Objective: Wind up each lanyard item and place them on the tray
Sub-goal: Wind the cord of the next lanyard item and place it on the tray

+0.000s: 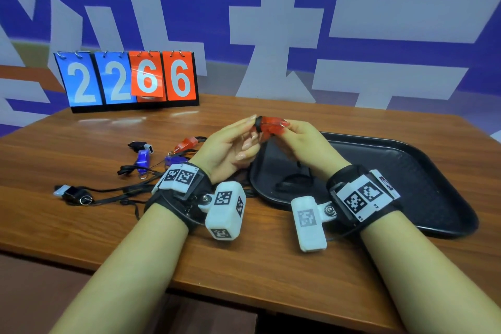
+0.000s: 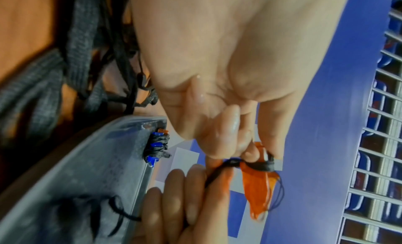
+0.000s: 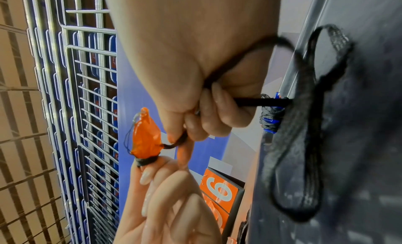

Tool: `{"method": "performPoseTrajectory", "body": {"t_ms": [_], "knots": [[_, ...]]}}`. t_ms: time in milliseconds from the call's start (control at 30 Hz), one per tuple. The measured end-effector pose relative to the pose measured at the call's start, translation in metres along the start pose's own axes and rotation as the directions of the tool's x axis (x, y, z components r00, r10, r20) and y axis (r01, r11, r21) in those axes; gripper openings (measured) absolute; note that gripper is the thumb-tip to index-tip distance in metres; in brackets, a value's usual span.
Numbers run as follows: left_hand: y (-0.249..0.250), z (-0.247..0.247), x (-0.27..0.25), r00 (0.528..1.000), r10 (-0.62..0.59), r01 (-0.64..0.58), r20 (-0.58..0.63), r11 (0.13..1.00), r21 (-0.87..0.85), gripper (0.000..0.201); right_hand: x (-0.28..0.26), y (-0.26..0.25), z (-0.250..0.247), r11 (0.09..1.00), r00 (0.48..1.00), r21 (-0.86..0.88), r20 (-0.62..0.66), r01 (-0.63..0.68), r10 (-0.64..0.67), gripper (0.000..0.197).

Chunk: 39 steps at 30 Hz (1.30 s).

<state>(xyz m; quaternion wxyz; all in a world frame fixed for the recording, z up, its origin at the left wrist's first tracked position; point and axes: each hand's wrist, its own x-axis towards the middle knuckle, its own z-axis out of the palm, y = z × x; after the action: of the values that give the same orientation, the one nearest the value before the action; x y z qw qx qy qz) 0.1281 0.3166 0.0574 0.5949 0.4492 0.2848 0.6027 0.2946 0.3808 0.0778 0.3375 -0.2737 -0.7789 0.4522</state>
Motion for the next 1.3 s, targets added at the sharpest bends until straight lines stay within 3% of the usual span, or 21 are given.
{"method": "performPoseTrajectory", "body": {"t_ms": [100, 200, 333, 467, 633, 900, 1033, 1167, 1300], "knots": [[0.004, -0.001, 0.002, 0.993, 0.062, -0.063, -0.096, 0.998, -0.005, 0.028, 0.0, 0.003, 0.0, 0.999, 0.997, -0.048, 0.072, 0.009, -0.006, 0.033], [0.003, -0.002, 0.004, 0.977, 0.099, -0.073, -0.186, 0.987, 0.143, 0.028, 0.001, 0.004, -0.001, 0.997, 0.996, -0.073, 0.09, 0.009, -0.002, 0.034], [0.0, 0.002, 0.004, 0.973, 0.115, -0.048, -0.202, 0.951, 0.306, 0.029, 0.0, 0.002, 0.0, 0.992, 0.996, -0.123, 0.087, 0.013, -0.002, 0.038], [0.0, -0.003, 0.005, 0.954, 0.15, -0.002, -0.26, 0.871, 0.492, 0.032, -0.001, -0.004, 0.001, 0.991, 0.994, -0.132, 0.104, 0.034, -0.02, 0.04], [0.001, 0.0, 0.002, 0.981, 0.095, 0.031, -0.169, 0.783, 0.621, 0.025, -0.004, -0.008, -0.001, 0.983, 0.996, -0.174, 0.078, 0.057, -0.044, 0.043], [0.009, 0.007, -0.006, 0.998, -0.04, 0.065, -0.052, 0.721, 0.69, 0.029, -0.002, -0.003, -0.006, 0.978, 0.996, -0.198, -0.034, 0.07, -0.079, 0.051], [0.009, 0.01, -0.01, 0.995, -0.095, 0.06, 0.019, 0.762, 0.645, 0.032, -0.003, -0.002, -0.006, 0.996, 0.997, -0.085, -0.065, 0.04, -0.046, 0.055], [0.005, 0.005, -0.007, 0.998, -0.056, 0.031, 0.034, 0.865, 0.501, 0.031, -0.003, -0.001, -0.008, 1.0, 0.994, 0.01, -0.111, 0.002, -0.001, 0.048], [0.0, 0.005, -0.005, 0.999, -0.021, 0.005, 0.048, 0.951, 0.31, 0.032, -0.001, 0.001, -0.005, 0.997, 0.997, 0.069, -0.066, -0.043, 0.048, 0.044]]}}
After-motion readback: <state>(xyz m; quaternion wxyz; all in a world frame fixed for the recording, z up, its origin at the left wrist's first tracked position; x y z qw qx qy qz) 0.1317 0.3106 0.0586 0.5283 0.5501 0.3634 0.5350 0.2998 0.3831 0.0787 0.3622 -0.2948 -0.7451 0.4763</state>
